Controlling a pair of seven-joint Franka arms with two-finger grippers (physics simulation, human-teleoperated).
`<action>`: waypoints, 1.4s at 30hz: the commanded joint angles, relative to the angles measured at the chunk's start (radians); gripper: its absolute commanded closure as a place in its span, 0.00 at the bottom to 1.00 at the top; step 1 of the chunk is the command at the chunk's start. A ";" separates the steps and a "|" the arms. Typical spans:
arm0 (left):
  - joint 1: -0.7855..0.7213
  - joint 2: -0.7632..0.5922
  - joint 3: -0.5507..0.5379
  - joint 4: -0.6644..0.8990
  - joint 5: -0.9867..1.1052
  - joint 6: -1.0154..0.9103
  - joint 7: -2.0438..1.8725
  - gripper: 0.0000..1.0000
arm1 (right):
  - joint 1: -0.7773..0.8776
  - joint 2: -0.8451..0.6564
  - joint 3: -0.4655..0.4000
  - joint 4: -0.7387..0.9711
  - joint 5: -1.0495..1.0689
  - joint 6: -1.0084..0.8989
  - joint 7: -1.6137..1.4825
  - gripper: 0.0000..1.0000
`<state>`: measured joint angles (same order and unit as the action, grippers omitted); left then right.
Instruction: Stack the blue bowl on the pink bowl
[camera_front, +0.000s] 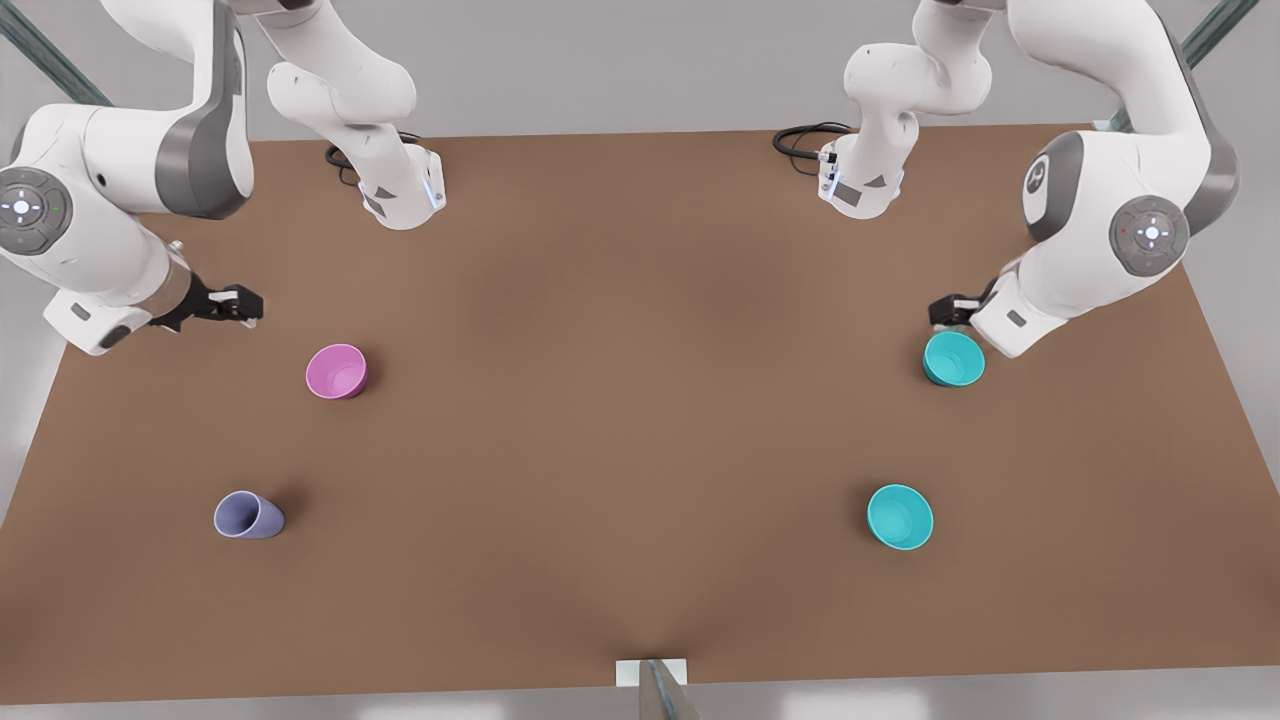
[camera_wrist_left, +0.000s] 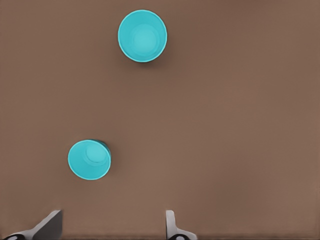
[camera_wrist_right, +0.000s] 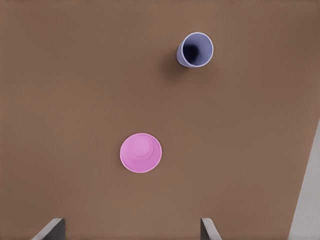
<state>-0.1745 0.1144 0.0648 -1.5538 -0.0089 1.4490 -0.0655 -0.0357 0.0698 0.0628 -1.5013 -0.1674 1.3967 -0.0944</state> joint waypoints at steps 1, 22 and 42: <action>0.000 -0.010 -0.011 0.003 -0.022 -0.058 -0.002 0.00 | 0.003 -0.001 0.000 0.001 0.000 0.004 -0.028 0.00; 0.064 0.120 -0.014 0.087 -0.043 0.034 -0.014 0.00 | -0.237 0.074 -0.003 -0.677 0.098 0.783 -0.033 0.00; 0.018 0.064 -0.014 0.077 0.006 0.001 -0.025 0.00 | -0.334 0.209 0.008 -0.913 0.149 1.052 -0.067 0.09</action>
<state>-0.1569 0.1790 0.0505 -1.4775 -0.0039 1.4538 -0.0843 -0.3696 0.2780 0.0712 -2.4101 -0.0198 2.4238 -0.1352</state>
